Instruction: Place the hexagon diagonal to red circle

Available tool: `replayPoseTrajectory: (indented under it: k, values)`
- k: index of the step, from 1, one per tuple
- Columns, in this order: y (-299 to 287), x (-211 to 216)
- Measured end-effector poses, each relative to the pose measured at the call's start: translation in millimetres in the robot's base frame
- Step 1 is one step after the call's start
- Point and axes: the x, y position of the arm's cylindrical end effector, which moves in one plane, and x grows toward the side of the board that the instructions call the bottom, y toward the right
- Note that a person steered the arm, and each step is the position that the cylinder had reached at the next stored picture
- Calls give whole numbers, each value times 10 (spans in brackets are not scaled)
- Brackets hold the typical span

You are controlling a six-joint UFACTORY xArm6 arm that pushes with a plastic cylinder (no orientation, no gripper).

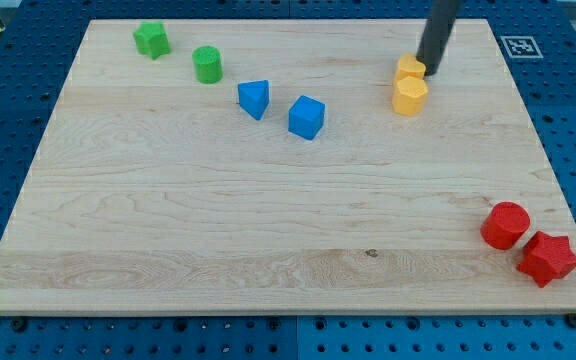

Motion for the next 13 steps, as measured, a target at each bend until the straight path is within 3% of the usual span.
replayPoseTrajectory:
  k: [1, 4, 6, 7, 9, 11, 13]
  values:
    - [-224, 78]
    - [86, 1280]
    - [369, 1122]
    - [602, 1240]
    - [517, 1770]
    - [581, 1299]
    - [233, 1566]
